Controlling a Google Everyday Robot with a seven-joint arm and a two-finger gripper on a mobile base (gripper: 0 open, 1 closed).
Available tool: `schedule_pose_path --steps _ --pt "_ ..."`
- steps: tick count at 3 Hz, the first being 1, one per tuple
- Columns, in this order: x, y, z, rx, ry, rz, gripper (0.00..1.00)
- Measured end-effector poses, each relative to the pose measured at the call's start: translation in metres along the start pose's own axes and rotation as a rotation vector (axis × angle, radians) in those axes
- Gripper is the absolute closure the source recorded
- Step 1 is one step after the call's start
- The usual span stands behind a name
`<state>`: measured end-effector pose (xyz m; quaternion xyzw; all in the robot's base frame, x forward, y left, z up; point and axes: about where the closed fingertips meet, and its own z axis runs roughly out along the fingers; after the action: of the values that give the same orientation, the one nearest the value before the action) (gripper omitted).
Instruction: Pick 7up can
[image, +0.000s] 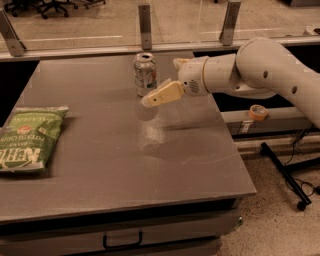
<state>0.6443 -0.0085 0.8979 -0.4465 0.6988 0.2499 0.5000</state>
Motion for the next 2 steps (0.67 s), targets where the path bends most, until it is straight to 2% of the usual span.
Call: schedule_pose_path --steps 1,2 --pt "0.006 -0.004 0.022 0.013 -0.036 -0.008 0.0" --pt "0.006 -0.021 0.043 0.044 -0.064 -0.02 0.0"
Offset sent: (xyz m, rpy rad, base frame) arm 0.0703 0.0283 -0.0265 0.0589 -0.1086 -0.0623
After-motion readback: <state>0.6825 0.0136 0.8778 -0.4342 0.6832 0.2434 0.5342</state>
